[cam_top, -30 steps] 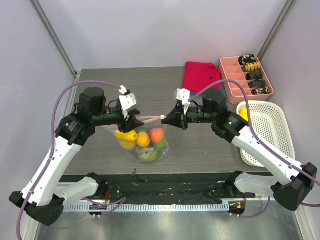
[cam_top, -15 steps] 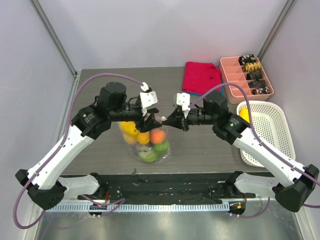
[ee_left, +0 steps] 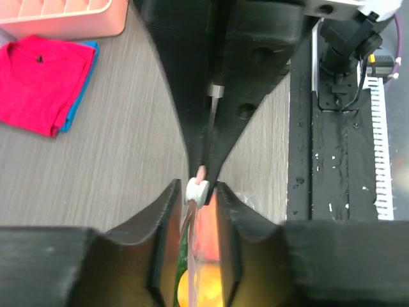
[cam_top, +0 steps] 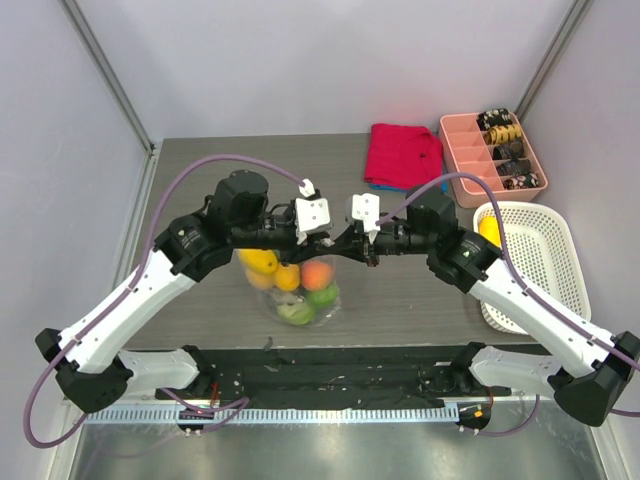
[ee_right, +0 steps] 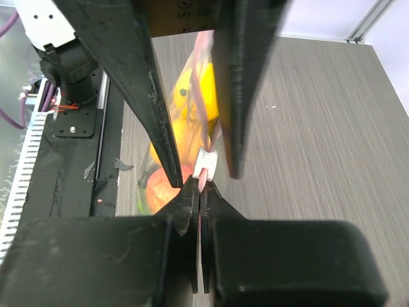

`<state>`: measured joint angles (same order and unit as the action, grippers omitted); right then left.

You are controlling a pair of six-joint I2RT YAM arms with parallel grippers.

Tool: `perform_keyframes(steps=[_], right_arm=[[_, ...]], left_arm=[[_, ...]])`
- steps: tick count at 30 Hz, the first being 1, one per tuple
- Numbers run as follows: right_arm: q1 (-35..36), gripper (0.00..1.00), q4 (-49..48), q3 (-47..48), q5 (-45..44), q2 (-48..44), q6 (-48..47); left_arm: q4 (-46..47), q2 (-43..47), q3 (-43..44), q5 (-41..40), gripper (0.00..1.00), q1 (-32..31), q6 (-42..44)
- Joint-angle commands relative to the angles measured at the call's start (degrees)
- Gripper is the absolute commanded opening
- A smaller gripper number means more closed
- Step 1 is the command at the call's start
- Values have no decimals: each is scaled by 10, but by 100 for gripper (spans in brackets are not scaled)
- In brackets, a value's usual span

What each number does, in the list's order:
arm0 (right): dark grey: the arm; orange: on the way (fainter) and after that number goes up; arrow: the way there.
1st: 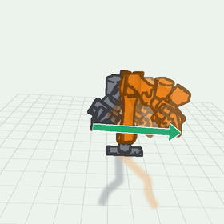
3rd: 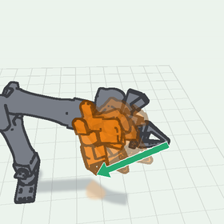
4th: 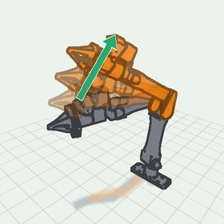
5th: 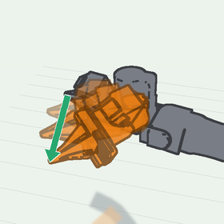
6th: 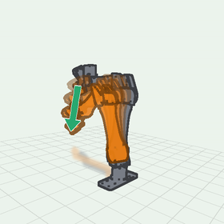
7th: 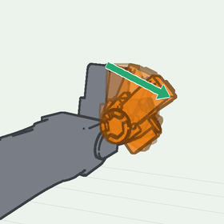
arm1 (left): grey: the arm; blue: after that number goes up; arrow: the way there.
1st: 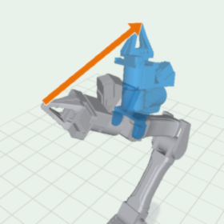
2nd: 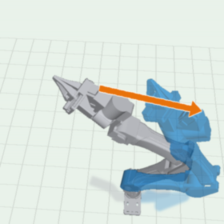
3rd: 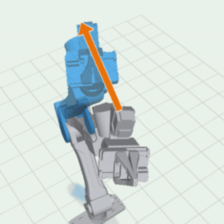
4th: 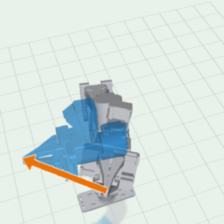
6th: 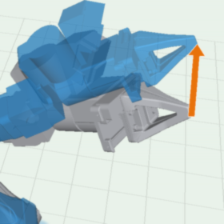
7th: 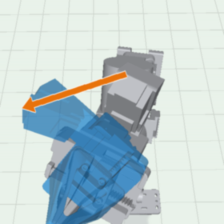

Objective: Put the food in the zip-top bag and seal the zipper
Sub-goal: Zip the zipper food storage bag at the center of the board.

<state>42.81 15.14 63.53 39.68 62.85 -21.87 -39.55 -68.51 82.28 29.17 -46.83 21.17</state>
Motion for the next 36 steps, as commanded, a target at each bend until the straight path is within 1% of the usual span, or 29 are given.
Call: perform_keyframes(steps=[1,2,4,5,7,10,14,19,27,36], right_arm=[[6,1,-2,12,-5,-20,-22],[6,1,0,12,-5,-21,-22],[5,1,2,12,-8,-24,-22],[6,1,3,12,-9,-25,-21],[6,1,7,11,-8,-27,-23],[5,1,9,9,-14,-34,-25],[4,1,15,4,-27,-45,-34],[2,1,18,-8,-41,-56,-39],[-21,1,17,-2,-94,-55,22],[-28,1,19,-20,-135,-83,46]], left_arm=[[23,7,10,-14,23,-3,13],[23,9,10,-19,16,-4,15],[20,17,6,-33,9,-3,16],[15,20,4,-45,3,-3,22],[-11,27,3,-55,0,-2,32],[-41,40,-5,-87,0,-1,47],[-39,74,-44,-125,1,0,64],[-60,104,-59,-167,1,9,79],[-100,152,-87,-235,0,34,106],[-155,213,-116,-358,1,37,139]])
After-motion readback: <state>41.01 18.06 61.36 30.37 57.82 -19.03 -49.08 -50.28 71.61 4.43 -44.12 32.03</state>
